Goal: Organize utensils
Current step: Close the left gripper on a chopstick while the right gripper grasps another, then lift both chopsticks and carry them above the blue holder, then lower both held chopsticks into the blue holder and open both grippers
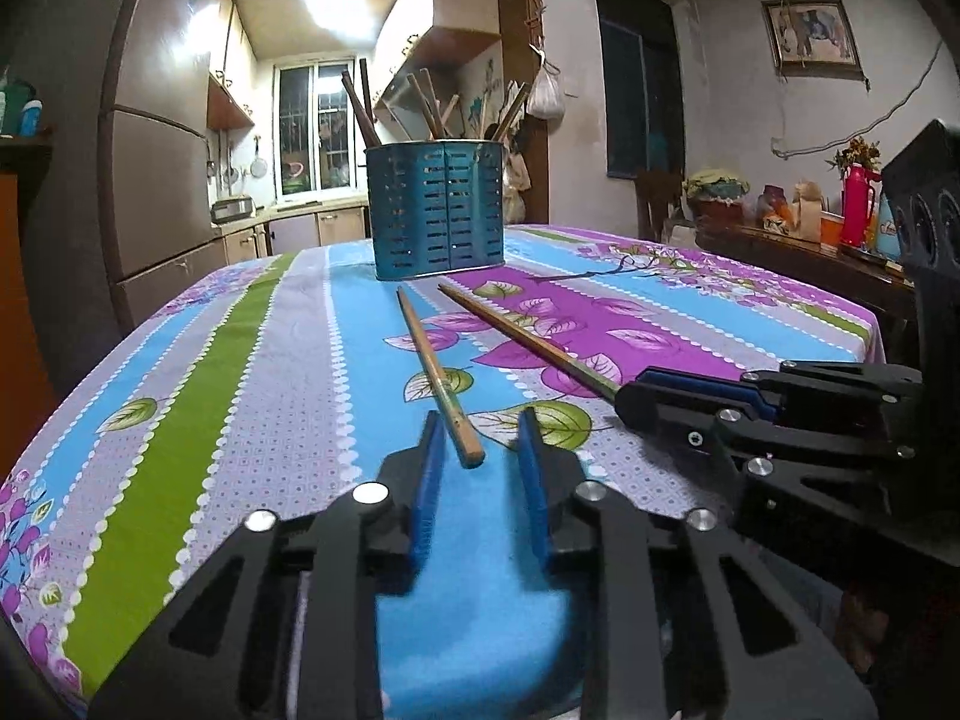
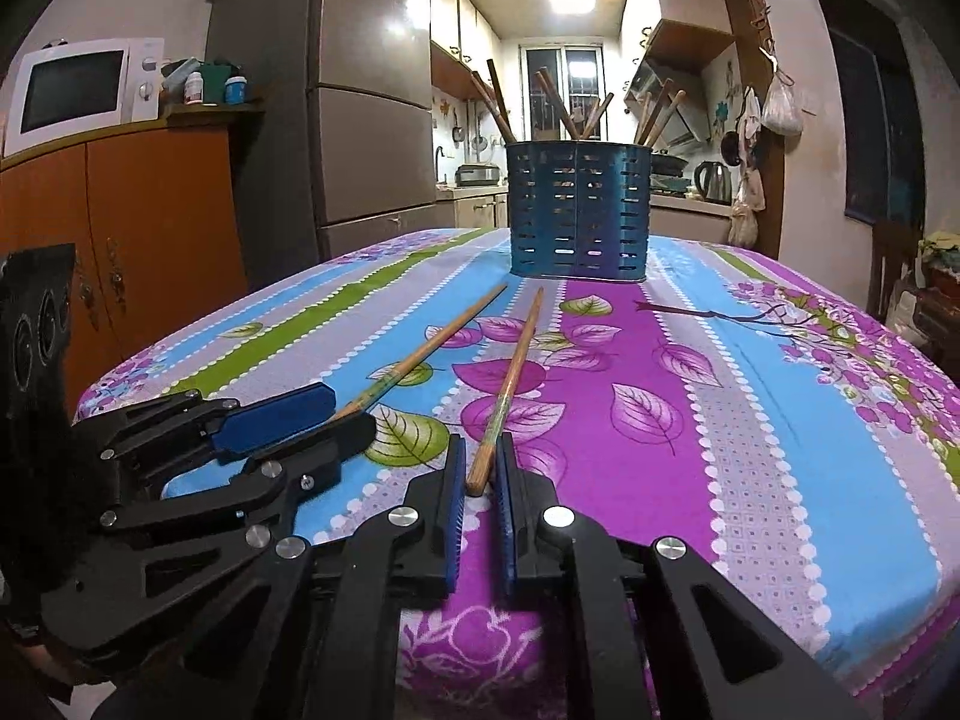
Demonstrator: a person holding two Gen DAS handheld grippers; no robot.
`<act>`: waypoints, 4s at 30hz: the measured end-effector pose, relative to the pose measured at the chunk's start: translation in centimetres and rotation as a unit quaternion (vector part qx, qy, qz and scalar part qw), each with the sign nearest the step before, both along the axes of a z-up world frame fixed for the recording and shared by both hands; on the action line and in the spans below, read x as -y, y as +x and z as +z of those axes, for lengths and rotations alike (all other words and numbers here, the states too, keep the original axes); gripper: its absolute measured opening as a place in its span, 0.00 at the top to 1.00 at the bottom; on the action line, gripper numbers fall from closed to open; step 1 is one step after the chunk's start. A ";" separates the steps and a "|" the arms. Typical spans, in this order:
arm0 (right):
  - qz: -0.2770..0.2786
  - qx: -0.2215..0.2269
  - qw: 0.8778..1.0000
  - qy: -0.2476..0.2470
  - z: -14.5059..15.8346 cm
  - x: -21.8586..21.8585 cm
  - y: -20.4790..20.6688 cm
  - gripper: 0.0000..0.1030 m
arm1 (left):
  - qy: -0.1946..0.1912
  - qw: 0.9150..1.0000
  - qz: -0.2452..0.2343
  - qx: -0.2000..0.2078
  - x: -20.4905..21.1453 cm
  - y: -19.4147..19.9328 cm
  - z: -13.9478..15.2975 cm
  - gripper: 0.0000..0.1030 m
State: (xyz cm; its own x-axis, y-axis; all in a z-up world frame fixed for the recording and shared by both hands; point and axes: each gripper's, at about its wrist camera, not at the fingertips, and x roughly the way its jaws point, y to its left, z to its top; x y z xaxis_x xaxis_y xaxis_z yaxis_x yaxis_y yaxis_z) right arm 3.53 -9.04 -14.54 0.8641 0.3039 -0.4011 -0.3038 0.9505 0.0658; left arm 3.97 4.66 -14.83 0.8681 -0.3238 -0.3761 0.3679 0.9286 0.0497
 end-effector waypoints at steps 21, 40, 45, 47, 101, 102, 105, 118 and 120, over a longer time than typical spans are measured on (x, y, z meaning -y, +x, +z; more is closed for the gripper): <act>-0.006 0.040 0.999 0.008 3.4 2.3 -1.1 0.93 | -0.014 0.999 0.013 0.046 0.3 -0.9 4.0 0.93; 0.004 0.156 0.988 -0.003 13.5 6.6 1.0 0.93 | -0.009 0.985 0.008 0.171 3.2 0.9 12.9 0.95; 0.010 0.146 0.989 0.006 14.6 7.7 3.4 0.93 | -0.003 0.983 0.010 0.183 4.5 2.6 14.0 0.95; 0.013 0.141 0.990 0.004 14.7 7.8 4.2 0.93 | 0.001 0.982 0.010 0.186 5.0 3.3 14.3 0.95; 0.071 0.188 0.979 0.044 34.4 11.3 17.6 0.93 | -0.030 0.983 0.013 0.180 4.3 12.6 36.0 0.95; 0.071 0.191 0.978 0.045 35.0 11.3 18.1 0.93 | -0.034 0.982 0.013 0.184 4.3 13.0 36.7 0.95; 0.071 0.196 0.977 0.045 36.2 11.1 19.4 0.93 | -0.041 0.980 0.015 0.193 4.6 14.5 38.3 0.95; 0.075 0.168 0.982 0.049 34.7 10.7 25.8 0.93 | -0.030 0.987 0.021 0.154 6.3 22.1 35.2 0.95; 0.074 0.161 0.983 0.050 34.0 10.8 26.6 0.93 | -0.029 0.989 0.022 0.144 6.3 23.1 34.3 0.95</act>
